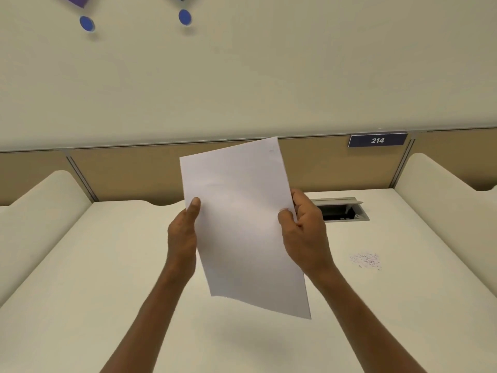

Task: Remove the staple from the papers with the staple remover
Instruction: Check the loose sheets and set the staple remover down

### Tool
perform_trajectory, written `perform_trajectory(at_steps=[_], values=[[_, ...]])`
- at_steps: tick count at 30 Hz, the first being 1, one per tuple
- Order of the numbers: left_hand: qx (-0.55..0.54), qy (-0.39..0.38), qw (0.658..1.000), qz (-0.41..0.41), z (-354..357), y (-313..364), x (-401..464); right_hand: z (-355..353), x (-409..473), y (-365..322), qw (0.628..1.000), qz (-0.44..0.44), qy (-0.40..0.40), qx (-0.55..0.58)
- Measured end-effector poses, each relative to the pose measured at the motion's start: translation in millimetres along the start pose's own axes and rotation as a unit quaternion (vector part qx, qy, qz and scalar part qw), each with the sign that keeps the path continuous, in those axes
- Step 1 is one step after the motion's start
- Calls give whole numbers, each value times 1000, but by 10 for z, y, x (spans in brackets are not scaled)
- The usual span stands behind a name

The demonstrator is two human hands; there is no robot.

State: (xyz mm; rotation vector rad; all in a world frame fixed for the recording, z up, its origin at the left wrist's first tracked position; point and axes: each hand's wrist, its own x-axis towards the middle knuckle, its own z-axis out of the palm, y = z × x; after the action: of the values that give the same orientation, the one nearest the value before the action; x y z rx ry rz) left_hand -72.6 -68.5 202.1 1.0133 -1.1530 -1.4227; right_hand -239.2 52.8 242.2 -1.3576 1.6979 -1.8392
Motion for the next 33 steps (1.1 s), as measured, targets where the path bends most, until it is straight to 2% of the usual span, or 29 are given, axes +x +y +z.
perform_trajectory(at_steps=[3,6,17,33], values=[[15,-43,999,22,-72,155,-74,-58,46,11,998,42,-26,47],[31,-34,998,49,-112,258,-166,-101,74,69,993,76,-15,91],[30,-22,995,95,-160,511,-489,-157,57,78,979,96,-9,180],[35,-8,995,88,-115,524,-492,-134,87,96,979,91,-3,182]])
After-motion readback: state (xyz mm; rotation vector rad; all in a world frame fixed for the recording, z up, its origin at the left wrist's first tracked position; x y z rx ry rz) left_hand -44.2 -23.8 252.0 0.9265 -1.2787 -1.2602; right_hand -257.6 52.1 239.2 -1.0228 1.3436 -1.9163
